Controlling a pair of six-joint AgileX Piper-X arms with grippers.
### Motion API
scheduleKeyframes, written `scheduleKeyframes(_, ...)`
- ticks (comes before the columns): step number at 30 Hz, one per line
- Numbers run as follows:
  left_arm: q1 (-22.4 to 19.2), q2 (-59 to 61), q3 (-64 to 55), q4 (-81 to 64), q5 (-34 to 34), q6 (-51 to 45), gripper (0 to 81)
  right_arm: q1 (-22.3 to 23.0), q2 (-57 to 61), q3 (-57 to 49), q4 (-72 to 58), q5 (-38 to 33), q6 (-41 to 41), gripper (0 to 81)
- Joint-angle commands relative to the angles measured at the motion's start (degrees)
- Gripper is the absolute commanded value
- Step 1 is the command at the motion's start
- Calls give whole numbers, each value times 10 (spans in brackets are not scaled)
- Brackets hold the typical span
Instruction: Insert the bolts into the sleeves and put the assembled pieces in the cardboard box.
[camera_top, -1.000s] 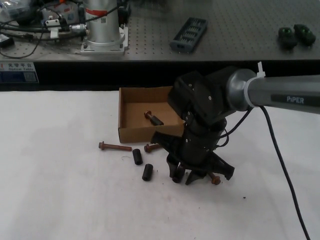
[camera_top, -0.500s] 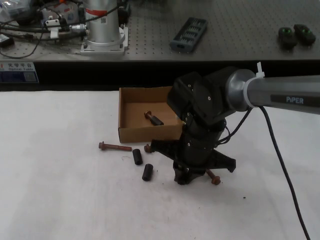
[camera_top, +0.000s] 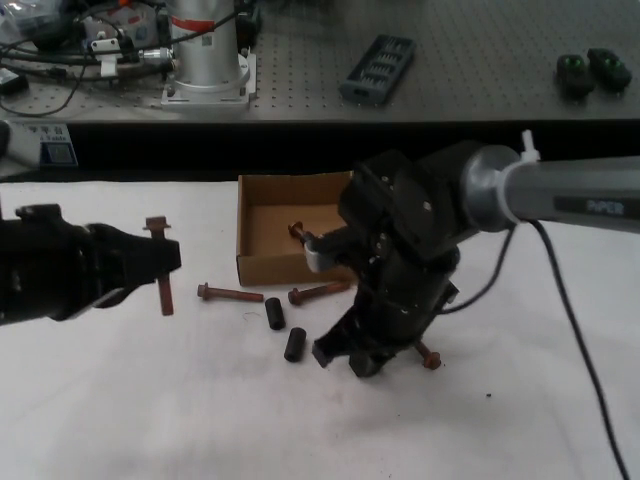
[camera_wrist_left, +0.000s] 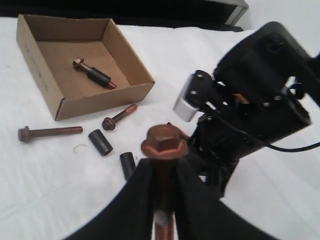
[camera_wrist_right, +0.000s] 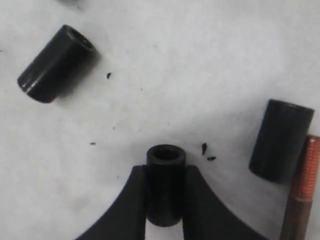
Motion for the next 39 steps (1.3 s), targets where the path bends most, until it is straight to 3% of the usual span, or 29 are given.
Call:
scheduleKeyframes(1, -3, 42, -3, -37, 5, 7, 6, -9, -60, 87, -49, -47, -36, 7)
scheduleKeyframes(9, -4, 93, -3, -131, 8, -45, 6, -9, -254, 284, -253, -101, -62, 7)
scheduleKeyframes(15, -25, 140, -3, -206, 78, -124, 6, -9, -326, 382, -392, -118, -62, 7)
scheduleKeyframes(20, -69, 171, -4, -275, 103, -210, 6, -9, -333, 416, -421, -162, -62, 7)
scheduleKeyframes(27, -121, 202, -4, -346, 129, -250, 6, -8, -333, 446, -503, -231, -62, 7)
scheduleKeyframes(39, -124, 239, -4, -389, 158, -221, 6, -8, -337, 446, -594, -276, -58, 7)
